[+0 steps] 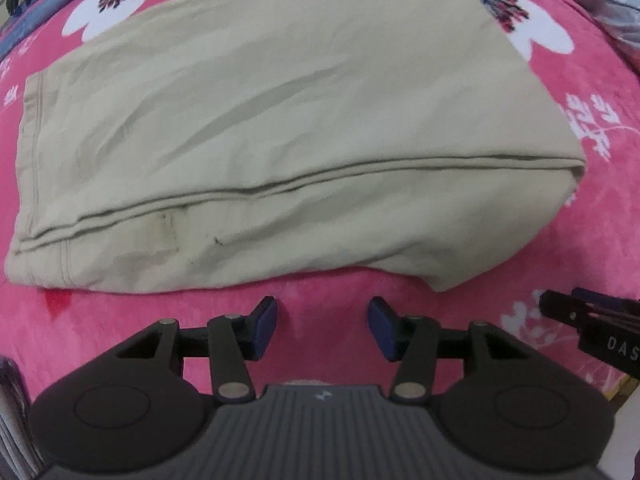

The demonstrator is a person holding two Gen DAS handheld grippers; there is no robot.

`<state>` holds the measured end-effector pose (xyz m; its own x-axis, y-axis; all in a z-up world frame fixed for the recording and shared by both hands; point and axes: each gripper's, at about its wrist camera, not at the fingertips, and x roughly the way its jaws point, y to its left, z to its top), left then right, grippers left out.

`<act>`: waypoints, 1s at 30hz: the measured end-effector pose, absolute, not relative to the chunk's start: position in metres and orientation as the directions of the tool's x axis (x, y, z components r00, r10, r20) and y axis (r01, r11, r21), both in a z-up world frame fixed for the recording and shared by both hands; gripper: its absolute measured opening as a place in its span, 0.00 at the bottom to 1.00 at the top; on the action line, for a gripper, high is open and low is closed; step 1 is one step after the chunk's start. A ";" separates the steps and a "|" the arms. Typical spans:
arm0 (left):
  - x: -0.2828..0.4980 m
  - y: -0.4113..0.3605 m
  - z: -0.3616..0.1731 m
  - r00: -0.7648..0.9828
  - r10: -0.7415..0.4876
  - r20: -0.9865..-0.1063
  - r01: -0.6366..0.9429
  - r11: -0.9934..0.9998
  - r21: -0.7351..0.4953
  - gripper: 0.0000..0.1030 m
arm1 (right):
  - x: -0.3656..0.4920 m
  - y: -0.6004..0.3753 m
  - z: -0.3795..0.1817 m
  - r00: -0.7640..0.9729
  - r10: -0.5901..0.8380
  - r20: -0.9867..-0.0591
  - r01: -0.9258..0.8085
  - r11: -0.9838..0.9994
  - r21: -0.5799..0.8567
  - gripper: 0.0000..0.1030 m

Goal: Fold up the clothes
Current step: 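Move both open grippers over the folded beige cloth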

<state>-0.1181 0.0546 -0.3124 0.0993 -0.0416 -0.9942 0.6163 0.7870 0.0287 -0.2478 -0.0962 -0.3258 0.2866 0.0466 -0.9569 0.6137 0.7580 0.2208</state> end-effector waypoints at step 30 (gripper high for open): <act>-0.112 0.065 -0.318 0.134 -0.010 -0.991 0.558 0.827 0.066 0.63 | -0.219 -0.062 -0.346 0.267 -0.009 -0.964 0.594 0.789 0.157 0.37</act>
<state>-0.1120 0.0655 -0.3180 0.1336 -0.0105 -0.9910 0.5581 0.8271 0.0665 -0.2188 -0.0616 -0.3456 0.2669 -0.0092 -0.9637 0.5936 0.7893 0.1568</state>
